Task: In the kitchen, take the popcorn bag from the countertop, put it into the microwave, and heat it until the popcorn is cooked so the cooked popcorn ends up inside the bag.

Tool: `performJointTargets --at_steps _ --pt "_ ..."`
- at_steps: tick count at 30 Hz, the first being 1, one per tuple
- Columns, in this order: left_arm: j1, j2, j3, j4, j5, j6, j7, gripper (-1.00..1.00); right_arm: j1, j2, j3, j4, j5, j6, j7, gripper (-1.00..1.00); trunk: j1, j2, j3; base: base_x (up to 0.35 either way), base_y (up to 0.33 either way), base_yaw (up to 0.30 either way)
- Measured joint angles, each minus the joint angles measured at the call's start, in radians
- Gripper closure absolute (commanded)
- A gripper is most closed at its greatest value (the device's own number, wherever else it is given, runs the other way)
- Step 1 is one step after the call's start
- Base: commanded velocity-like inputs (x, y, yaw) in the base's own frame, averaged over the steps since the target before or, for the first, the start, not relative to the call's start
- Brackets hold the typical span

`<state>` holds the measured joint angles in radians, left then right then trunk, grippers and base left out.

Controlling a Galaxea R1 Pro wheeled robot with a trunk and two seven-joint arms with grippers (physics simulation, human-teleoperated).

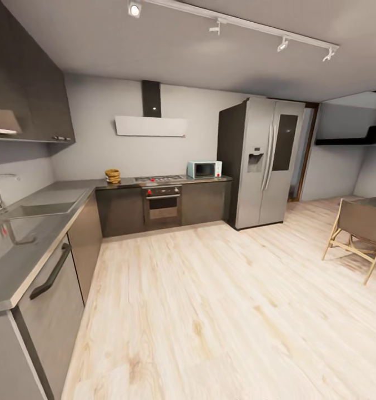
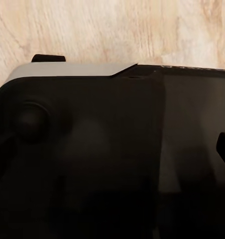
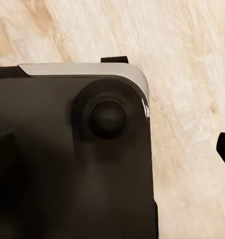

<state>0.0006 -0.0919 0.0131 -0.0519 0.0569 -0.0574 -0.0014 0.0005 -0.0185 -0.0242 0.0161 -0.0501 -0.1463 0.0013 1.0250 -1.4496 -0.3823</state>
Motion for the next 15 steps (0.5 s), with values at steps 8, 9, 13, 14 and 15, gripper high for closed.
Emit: performJointTargets --at_steps 8,9,13,14,15 --pt "0.000 0.000 0.000 0.000 0.000 0.000 0.000 -1.00 -0.001 0.000 0.000 -0.001 0.000 0.001 0.000 -1.00 0.000 0.000 0.004 0.000 0.000 -0.240" --pt "0.000 0.000 0.000 0.000 0.000 0.000 0.000 -1.00 0.000 0.000 0.000 -0.001 0.000 0.001 0.000 -1.00 0.000 0.000 0.004 0.000 0.000 -0.240" --pt "0.000 0.000 0.000 0.000 0.000 0.000 0.000 -1.00 0.000 0.000 0.000 -0.001 0.000 0.001 0.000 -1.00 0.000 0.000 0.006 0.000 0.000 -0.240" --pt "0.000 0.000 0.000 0.000 0.000 0.000 0.001 -1.00 0.000 0.000 0.000 -0.001 0.000 0.001 0.000 -1.00 0.000 0.000 0.007 0.000 0.000 -0.240" --pt "0.000 0.000 0.000 0.000 0.000 0.000 0.001 -1.00 0.000 0.000 0.000 -0.001 0.000 0.001 0.000 -1.00 0.000 0.000 0.007 0.000 0.000 -0.241"
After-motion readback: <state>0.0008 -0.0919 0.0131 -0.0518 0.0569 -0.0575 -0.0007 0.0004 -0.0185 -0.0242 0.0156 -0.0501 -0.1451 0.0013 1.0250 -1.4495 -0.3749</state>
